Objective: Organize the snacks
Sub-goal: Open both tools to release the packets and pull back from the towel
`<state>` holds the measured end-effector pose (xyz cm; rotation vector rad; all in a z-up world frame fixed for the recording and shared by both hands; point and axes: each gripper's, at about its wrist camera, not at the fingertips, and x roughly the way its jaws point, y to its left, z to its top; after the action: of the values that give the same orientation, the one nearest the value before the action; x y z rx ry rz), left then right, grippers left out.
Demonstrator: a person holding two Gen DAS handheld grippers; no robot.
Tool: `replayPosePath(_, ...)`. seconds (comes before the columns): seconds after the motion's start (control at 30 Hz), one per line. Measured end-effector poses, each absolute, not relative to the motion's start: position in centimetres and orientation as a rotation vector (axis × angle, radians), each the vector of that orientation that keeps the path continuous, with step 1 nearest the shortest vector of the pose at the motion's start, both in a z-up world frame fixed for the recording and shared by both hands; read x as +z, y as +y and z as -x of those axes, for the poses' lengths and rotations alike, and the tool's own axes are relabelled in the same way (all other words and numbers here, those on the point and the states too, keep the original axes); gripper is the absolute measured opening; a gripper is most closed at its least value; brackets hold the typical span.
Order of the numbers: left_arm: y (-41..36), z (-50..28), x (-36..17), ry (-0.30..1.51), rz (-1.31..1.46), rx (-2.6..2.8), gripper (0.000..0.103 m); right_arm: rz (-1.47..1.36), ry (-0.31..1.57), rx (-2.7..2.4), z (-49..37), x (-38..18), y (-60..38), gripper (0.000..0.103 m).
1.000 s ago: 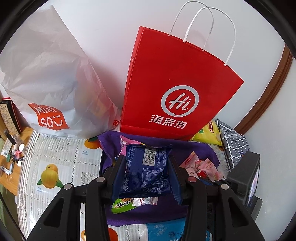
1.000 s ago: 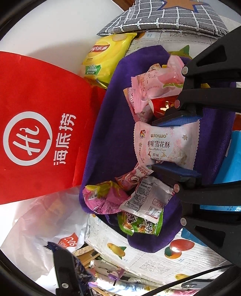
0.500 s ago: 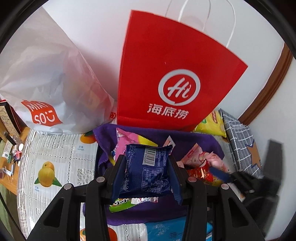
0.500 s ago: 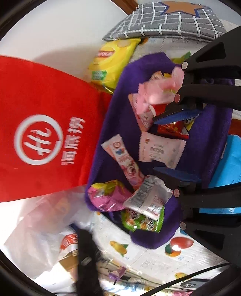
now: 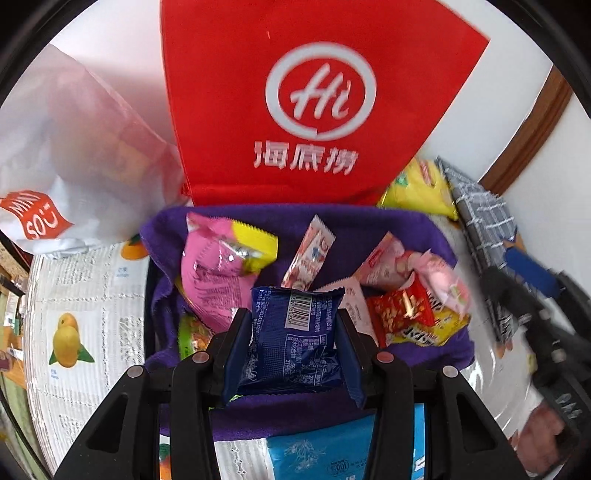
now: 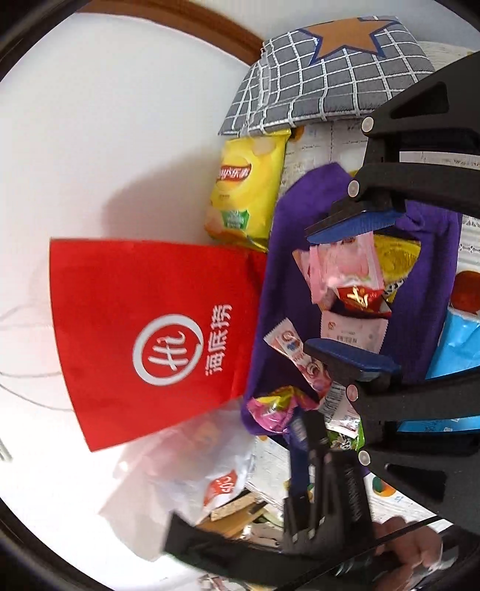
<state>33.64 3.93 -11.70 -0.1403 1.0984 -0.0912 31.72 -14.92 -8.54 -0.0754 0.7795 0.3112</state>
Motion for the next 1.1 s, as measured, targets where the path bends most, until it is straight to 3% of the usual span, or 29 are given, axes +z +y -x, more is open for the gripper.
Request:
replayPosePath(0.33,3.4,-34.2,-12.4,1.144,0.120,-0.057,0.044,0.081,0.764,0.288,-31.4,-8.2,-15.4,0.054)
replayPosePath(0.4,3.4,-34.0,-12.2,1.138,0.119,-0.059,0.047,0.079,0.759,0.289,-31.3,-8.1,-15.4,0.054)
replayPosePath(0.47,3.2,-33.9,-12.0,1.125,0.110,-0.058,0.066,0.081,0.753,0.290,-31.2,-7.9,-15.3,0.054)
replayPosePath(0.53,3.3,-33.6,-11.4,1.105,0.119,-0.063,0.072,0.087,0.753,0.286,-31.1,-7.8,-15.2,0.054)
replayPosePath(0.73,3.6,-32.7,-9.8,1.069,0.122,-0.072,0.079,0.100,0.737,0.271,-30.6,-7.2,-14.7,0.060)
replayPosePath(1.1,4.2,-30.3,-6.2,0.968,0.131,-0.076,0.082,0.107,0.720,0.248,-29.1,-5.3,-14.2,0.068)
